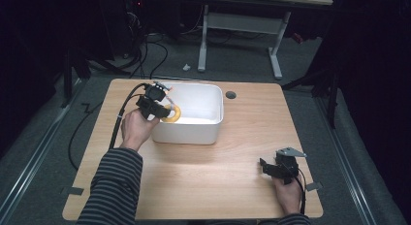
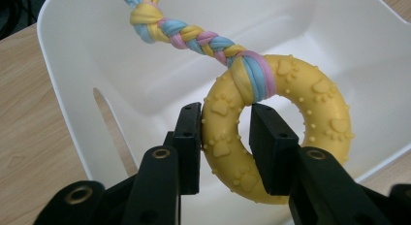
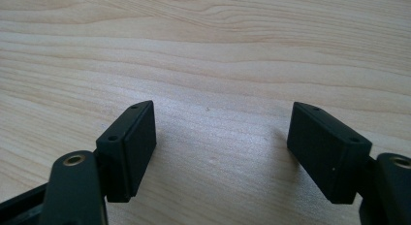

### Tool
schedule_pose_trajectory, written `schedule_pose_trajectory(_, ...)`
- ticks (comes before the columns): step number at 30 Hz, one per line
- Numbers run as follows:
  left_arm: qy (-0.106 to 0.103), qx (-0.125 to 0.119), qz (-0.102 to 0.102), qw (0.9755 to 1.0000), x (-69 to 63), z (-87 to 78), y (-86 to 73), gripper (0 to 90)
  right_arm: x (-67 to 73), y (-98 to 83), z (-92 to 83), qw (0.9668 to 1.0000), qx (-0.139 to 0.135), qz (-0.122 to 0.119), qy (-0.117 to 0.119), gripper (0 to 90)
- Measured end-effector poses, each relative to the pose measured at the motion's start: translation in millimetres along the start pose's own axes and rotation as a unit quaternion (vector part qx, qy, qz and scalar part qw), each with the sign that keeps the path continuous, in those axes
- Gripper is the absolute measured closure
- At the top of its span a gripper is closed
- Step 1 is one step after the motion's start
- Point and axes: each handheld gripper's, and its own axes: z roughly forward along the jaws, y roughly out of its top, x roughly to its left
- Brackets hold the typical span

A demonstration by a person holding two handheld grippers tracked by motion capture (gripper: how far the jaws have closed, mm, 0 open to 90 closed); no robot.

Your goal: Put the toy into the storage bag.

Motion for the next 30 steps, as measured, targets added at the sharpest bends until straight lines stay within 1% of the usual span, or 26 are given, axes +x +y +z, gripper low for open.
schedule_pose_trajectory(5,0.000,0.008,-0.001,1.0000,-1.1,5.4,0.1,65.8,0.0,0.0,-0.1,1.0000,0.000,0.000,0.000,26.0)
schedule_pose_trajectory(8,0.000,0.011,0.004,0.9999,-3.0,7.7,0.4,65.8,0.0,0.0,-0.1,1.0000,0.000,0.000,0.000,26.0)
schedule_pose_trajectory(11,-0.004,0.013,0.004,0.9999,-3.9,8.9,0.7,65.7,0.0,0.0,-0.1,1.0000,0.000,0.000,0.000,26.0)
schedule_pose_trajectory(14,-0.006,0.021,0.003,0.9998,-3.7,11.3,1.7,65.7,0.1,0.0,-0.1,1.0000,0.000,0.001,0.000,26.0)
schedule_pose_trajectory(17,-0.007,0.022,0.004,0.9997,-3.9,12.1,1.8,65.7,0.1,0.0,-0.1,1.0000,0.000,0.001,0.000,26.0)
schedule_pose_trajectory(21,-0.014,0.026,0.000,0.9996,-2.3,12.6,1.9,65.6,0.0,0.0,0.0,1.0000,0.000,0.000,0.000,26.0)
schedule_pose_trajectory(24,-0.007,0.027,0.004,0.9996,-3.8,12.3,2.0,65.1,0.1,0.0,-0.1,1.0000,0.000,0.001,0.000,26.0)
schedule_pose_trajectory(25,-0.006,0.026,0.005,0.9996,-4.4,12.4,1.9,64.7,0.0,0.0,0.0,1.0000,0.000,0.000,0.000,26.0)
schedule_pose_trajectory(27,-0.009,0.025,0.003,0.9996,-3.7,12.5,2.0,63.7,0.1,0.0,-0.1,1.0000,0.001,0.001,0.000,26.0)
schedule_pose_trajectory(30,-0.007,0.023,0.003,0.9997,-4.6,12.6,2.3,58.4,0.0,0.0,0.0,1.0000,0.000,0.000,0.000,26.0)
